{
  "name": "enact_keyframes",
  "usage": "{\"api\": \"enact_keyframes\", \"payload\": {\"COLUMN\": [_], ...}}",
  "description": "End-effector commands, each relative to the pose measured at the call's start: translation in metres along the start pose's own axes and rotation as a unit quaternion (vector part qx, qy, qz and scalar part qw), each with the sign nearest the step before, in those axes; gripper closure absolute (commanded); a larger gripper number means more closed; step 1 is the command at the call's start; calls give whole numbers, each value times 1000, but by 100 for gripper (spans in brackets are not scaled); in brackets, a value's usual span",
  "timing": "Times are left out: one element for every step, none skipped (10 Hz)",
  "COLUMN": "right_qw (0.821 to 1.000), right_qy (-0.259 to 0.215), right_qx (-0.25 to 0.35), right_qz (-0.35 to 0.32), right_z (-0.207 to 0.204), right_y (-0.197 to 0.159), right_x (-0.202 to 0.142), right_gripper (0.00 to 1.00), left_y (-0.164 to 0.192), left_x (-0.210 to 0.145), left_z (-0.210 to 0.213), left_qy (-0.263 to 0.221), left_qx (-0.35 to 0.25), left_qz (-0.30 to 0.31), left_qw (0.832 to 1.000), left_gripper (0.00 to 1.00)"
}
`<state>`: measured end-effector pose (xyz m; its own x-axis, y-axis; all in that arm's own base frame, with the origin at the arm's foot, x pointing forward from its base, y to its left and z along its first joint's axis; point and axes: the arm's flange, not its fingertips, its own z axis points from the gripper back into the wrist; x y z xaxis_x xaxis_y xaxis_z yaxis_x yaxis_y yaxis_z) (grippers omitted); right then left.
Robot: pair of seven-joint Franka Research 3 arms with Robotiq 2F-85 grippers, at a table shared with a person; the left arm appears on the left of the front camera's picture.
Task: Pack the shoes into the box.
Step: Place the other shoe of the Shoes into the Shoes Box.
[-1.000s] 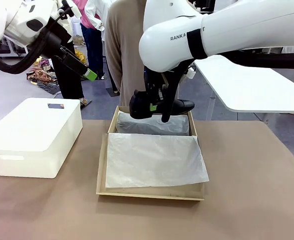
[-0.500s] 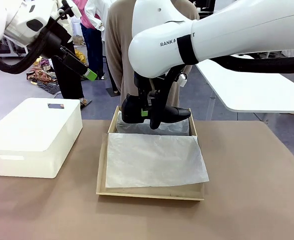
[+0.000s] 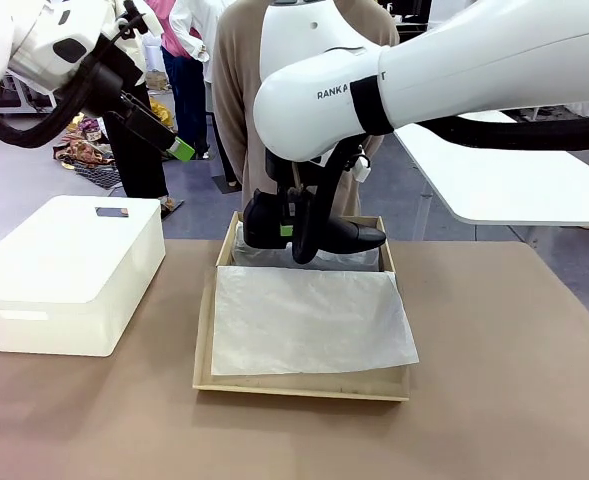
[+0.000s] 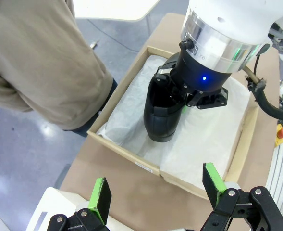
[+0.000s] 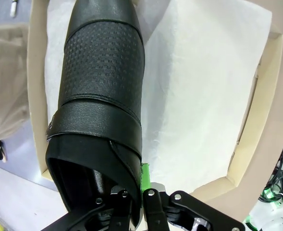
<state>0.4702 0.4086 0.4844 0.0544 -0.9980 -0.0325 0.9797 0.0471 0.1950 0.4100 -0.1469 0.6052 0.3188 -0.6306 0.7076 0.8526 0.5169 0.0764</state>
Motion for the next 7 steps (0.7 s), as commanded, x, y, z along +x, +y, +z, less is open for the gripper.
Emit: {"api": "enact_keyframes", "payload": {"right_qw": [1000,1000,1000,999,999,999,999], "right_qy": [-15,-16,-19,-23,-22,-26,-26], "right_qx": [18,16,12,19,21,21,21], "right_qz": [-19,-19,-19,-19,-22,-21,-22], "right_z": [-3,-7,-12,-17,-20,-23,-26], "right_y": [1,0,-1,-1,0,2,3], "right_x": [-9,-11,-13,-13,-13,-13,-13], "right_gripper": [100,100,100,100,100,100,100], "left_y": [2,2,2,2,2,2,2], "left_x": [-1,-1,-1,-1,-1,-1,-1], "left_z": [1,1,1,1,1,1,1], "left_qy": [-10,-10,-10,-10,-10,-10,-10], "left_qx": [-9,-9,-9,-9,-9,-9,-9], "left_qz": [-6,-6,-6,-6,-6,-6,-6], "left_qw": [1000,1000,1000,1000,1000,1000,1000], "left_gripper": [0,0,0,0,0,0,0]}}
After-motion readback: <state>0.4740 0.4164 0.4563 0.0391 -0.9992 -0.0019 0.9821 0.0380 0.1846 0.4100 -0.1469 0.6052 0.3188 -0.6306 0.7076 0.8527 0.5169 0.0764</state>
